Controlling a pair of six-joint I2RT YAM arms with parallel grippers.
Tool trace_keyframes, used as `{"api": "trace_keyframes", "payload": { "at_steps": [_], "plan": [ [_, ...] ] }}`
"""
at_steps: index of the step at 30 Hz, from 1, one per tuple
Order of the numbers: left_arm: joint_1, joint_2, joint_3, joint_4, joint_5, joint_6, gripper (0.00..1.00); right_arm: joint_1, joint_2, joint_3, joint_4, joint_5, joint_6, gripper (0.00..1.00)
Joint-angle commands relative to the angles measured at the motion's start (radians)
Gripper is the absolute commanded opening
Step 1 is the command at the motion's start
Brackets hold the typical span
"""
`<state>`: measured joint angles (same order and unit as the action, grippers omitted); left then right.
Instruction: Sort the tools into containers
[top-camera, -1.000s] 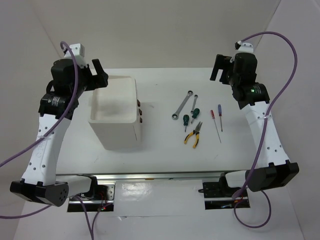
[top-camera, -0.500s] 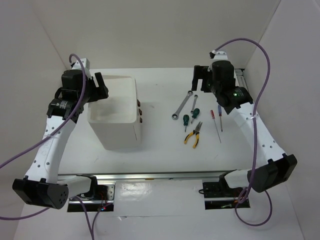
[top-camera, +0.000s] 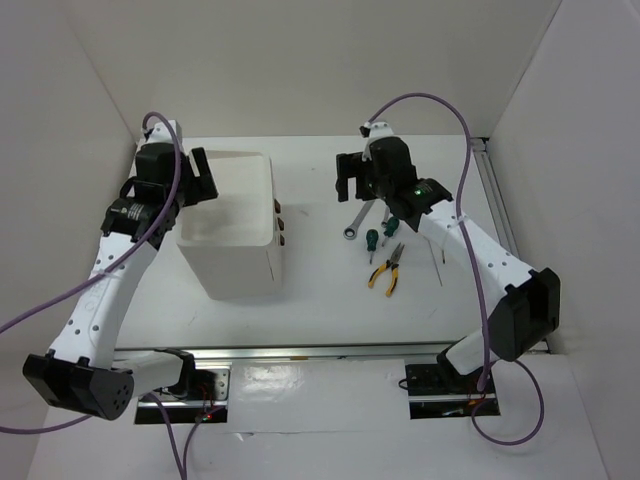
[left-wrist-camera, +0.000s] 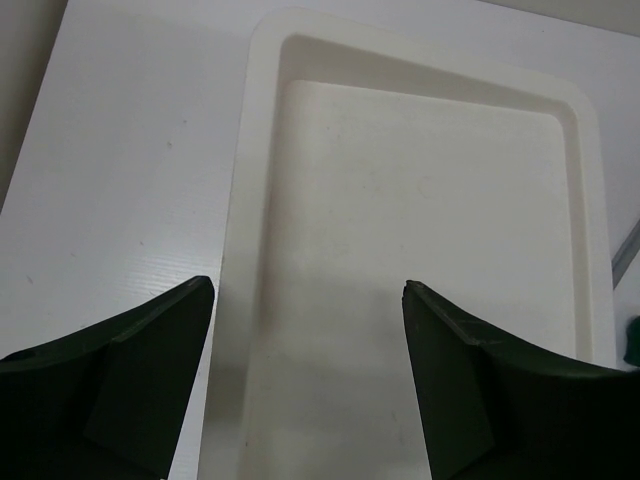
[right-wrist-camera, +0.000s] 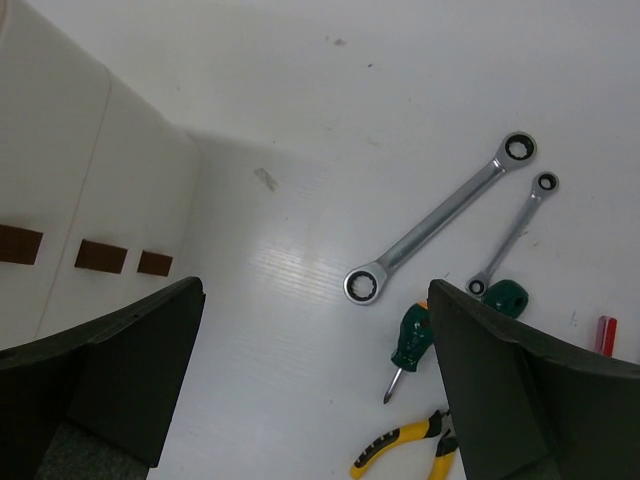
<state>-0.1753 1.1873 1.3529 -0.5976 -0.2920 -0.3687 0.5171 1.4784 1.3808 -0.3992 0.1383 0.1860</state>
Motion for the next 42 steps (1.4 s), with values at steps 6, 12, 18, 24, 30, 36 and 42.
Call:
{"api": "trace_keyframes", "payload": {
  "at_steps": [6,12,18,24,30,36,42],
  "plan": [
    [-0.004,0.020,-0.043,-0.013,-0.088,-0.016,0.89,0.029,0.033,0.043,0.099,0.014,0.007,1.00],
    [-0.013,0.049,-0.061,-0.013,-0.079,-0.026,0.77,0.038,0.031,-0.041,0.204,-0.113,0.017,1.00],
    [-0.058,0.058,-0.070,-0.013,-0.116,-0.026,0.54,-0.054,0.002,-0.291,0.624,-0.696,0.076,1.00],
    [-0.090,0.058,-0.080,-0.022,-0.134,-0.026,0.54,-0.077,0.074,-0.394,0.989,-0.913,0.220,0.92],
    [-0.090,0.058,-0.089,-0.022,-0.134,-0.035,0.60,-0.068,0.178,-0.381,1.230,-0.959,0.317,0.84],
    [-0.099,0.067,-0.089,-0.031,-0.134,-0.035,0.70,-0.058,0.338,-0.289,1.280,-0.959,0.377,0.78],
    [-0.099,0.067,-0.089,-0.031,-0.134,-0.035,0.75,-0.040,0.450,-0.255,1.447,-0.991,0.486,0.68]
  ]
}}
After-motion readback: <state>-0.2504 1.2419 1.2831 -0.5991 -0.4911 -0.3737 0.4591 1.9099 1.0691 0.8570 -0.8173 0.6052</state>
